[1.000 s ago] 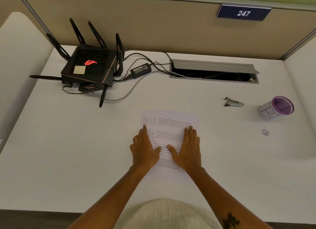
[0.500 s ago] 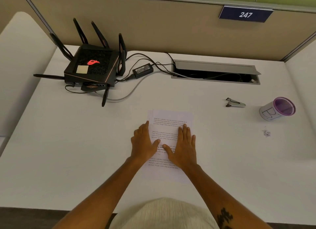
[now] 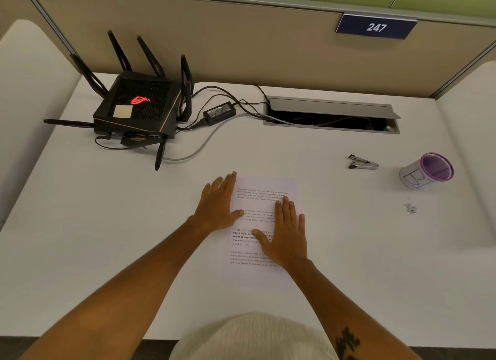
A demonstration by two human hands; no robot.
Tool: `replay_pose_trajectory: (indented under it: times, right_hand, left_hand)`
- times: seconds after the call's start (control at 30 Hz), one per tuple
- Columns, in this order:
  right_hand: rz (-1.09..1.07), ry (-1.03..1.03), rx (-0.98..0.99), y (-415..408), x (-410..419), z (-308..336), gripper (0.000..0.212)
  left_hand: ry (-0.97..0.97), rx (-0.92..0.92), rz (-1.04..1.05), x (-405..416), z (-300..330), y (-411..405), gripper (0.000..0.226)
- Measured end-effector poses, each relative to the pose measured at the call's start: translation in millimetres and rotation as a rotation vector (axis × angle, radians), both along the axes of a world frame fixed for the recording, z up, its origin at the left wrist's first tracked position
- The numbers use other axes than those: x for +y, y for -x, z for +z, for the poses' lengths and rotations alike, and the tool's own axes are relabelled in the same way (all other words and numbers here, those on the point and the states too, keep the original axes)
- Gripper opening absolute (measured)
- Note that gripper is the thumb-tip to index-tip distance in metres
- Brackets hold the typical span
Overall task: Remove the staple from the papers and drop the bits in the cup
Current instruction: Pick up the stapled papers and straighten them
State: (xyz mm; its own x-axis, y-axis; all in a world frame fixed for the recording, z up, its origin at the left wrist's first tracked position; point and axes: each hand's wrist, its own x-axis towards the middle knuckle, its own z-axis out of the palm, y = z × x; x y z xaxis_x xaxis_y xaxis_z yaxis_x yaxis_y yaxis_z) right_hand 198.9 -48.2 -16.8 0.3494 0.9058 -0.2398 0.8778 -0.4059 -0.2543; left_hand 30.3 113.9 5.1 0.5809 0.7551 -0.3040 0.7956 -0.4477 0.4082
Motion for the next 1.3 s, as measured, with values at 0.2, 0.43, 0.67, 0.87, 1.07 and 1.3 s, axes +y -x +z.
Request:
replay_pose_trajectory:
  times: [0.2,0.43,0.67,0.87,1.07,1.3]
  right_hand:
    - [-0.006,-0.013,0.007,0,-1,-2,0.111]
    - [-0.002,-0.012,0.007,0,-1,-1,0.111]
    - [-0.019,-0.042,0.159,-6,1,1,0.109]
    - [-0.520,-0.353,0.651,-29,-9,22,0.113]
    - [-0.551,-0.322,1.023,-46,-11,58,0.059]
    - [-0.568,-0.366,1.108,-43,-7,78,0.033]
  left_hand:
    - [0.022,-0.079,0.063,-8,1,-5,0.111]
    - [0.238,-0.342,0.370,-37,12,-12,0.105]
    - [0.304,-0.526,0.600,-75,11,-14,0.059]
    - [0.373,-0.714,0.673,-82,31,-5,0.039]
    - [0.457,-0.801,0.677,-82,47,-1,0.038]
    - [0.467,-0.805,0.619,-78,68,-6,0.032]
